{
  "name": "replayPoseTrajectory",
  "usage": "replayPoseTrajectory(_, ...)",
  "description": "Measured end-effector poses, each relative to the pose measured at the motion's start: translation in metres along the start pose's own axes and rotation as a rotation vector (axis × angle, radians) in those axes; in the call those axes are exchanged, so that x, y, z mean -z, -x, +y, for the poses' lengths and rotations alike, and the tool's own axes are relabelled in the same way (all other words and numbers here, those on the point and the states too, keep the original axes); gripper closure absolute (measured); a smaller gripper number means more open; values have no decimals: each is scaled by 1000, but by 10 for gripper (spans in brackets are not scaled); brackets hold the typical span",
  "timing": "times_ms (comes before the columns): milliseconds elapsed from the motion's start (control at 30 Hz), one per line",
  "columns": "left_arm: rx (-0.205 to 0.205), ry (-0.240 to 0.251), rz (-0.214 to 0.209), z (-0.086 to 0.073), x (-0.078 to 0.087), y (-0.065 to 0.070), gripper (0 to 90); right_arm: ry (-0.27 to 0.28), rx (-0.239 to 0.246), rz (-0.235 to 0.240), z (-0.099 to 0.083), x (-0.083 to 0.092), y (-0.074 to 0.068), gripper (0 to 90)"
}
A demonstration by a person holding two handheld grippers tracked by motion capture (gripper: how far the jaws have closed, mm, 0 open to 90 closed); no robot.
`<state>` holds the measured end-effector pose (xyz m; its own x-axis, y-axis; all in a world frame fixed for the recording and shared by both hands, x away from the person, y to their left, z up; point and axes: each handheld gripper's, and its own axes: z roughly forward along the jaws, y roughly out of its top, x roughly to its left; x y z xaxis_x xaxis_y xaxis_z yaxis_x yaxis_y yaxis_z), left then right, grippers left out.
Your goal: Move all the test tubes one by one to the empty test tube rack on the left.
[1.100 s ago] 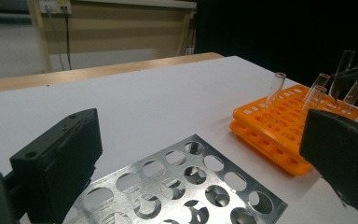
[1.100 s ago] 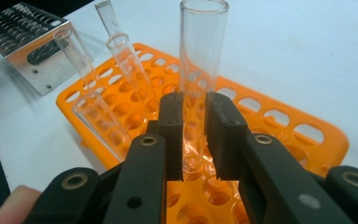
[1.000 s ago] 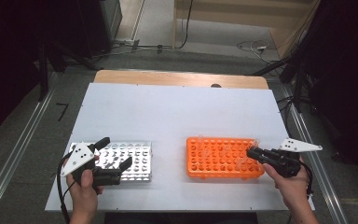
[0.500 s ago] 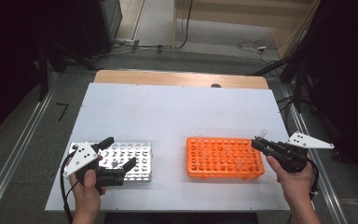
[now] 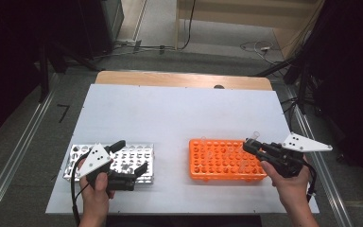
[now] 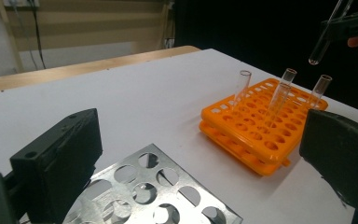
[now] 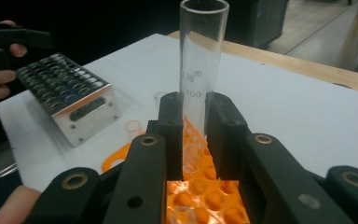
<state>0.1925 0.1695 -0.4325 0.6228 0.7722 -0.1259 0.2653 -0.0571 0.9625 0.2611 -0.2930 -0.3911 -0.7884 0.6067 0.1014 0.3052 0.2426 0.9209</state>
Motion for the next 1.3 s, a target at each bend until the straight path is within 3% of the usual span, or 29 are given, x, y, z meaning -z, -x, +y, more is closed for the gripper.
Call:
replayPoseTrajectory(133,-20,-12,-55,3,-4,9,8,-16,20,42,0,-9,-16,740)
replayPoseTrajectory(367,-27,-19,-98,4,-10,19,1,-70,56,108,-8,-31,-43,740)
replayPoseTrajectory(467,-32,-41,-137,5,-16,25,1,-92,66,132,-13,-40,-52,740)
replayPoseTrajectory(633,-23,-51,-121,8,-21,37,0,-116,93,161,-18,-51,-66,740)
replayPoseTrajectory(767,-34,-86,-109,10,-28,49,9,-137,112,177,-21,-59,-74,740)
replayPoseTrajectory(1100,-21,-135,-182,10,-40,67,173,-189,160,198,-29,-75,-89,740)
replayPoseTrajectory(1300,-37,-143,-232,8,-44,75,339,-210,186,210,-32,-82,-98,740)
